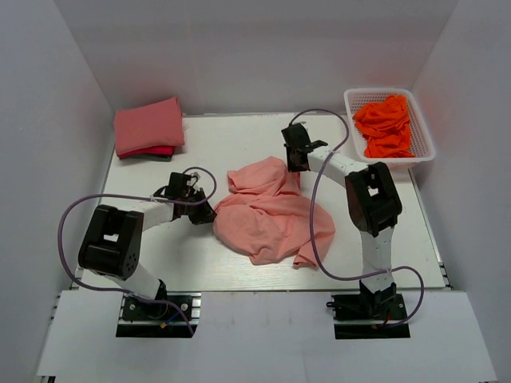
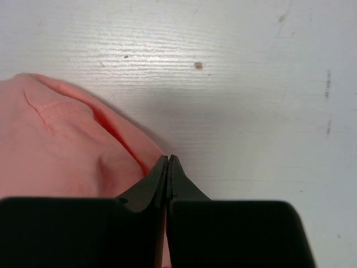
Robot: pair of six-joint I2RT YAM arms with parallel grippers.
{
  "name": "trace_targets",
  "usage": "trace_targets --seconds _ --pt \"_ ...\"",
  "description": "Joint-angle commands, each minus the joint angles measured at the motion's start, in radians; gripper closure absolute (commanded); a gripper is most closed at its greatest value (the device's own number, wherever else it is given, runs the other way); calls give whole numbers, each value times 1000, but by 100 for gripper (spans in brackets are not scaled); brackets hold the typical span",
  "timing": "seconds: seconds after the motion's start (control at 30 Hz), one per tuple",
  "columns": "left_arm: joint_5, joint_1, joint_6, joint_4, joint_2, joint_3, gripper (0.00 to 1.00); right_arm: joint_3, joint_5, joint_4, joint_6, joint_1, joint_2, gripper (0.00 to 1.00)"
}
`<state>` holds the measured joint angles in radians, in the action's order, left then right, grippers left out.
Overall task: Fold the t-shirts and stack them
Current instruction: Flatten out the tshirt
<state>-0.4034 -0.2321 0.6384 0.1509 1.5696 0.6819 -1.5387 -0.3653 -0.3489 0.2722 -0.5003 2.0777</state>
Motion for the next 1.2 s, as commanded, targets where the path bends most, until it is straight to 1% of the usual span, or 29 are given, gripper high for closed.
trace_targets --seconds 0.0,0.03,0.07,0.1,0.13,0.2,0.23,0.27,0.3,0.33,0.37,0.47,0.53,0.63,0.77,0.8,0.87,0.9,0.97,1.03,1.07,1.17 --pt "63 -6 -42 22 -75 22 100 15 -63 16 -11 9 -90 100" --pt "118 -6 -42 22 -107 36 100 35 -130 25 -14 12 -120 100" --pt "158 -6 -28 22 -140 51 100 40 -159 28 -34 11 -128 100" --pt "205 -6 -28 22 -172 64 100 54 -184 30 -13 14 -137 100" --pt "315 -6 -14 35 -227 92 100 64 -242 28 -11 25 -165 100" --pt "434 5 12 85 -262 128 100 75 -288 33 -16 46 -183 100" --pt "525 14 24 102 -272 146 100 80 -325 33 -19 52 -197 100" --pt "579 14 24 120 -272 197 100 90 -346 34 -31 58 -215 100" --pt "679 14 24 166 -272 261 100 97 -381 31 -31 78 -231 100" --pt "699 14 15 182 -272 262 100 97 -394 33 -48 86 -237 100" --pt "721 14 6 182 -260 319 100 101 -412 33 -53 101 -264 100" --pt "785 14 -17 182 -224 413 100 117 -425 63 -97 137 -297 100" --pt "843 14 -28 216 -204 494 100 118 -437 74 -120 155 -340 100" --pt "853 14 -72 216 -194 559 100 117 -423 76 -139 189 -410 100" --pt "815 14 -149 164 -256 599 100 126 -342 105 -182 204 -501 100" --pt "792 14 -166 151 -290 599 100 129 -316 111 -188 207 -552 100" --pt "782 14 -189 130 -331 613 100 126 -295 110 -199 204 -590 100" --pt "767 14 -212 130 -376 622 100 123 -281 108 -203 201 -640 100" --pt "730 14 -236 107 -422 633 100 120 -268 113 -221 204 -682 100" --pt "701 2 -276 92 -468 645 100 115 -236 114 -235 203 -766 100" --pt "675 2 -285 78 -512 656 100 114 -215 113 -246 201 -810 100" --pt "617 2 -298 66 -569 676 100 100 -161 106 -264 201 -902 100"
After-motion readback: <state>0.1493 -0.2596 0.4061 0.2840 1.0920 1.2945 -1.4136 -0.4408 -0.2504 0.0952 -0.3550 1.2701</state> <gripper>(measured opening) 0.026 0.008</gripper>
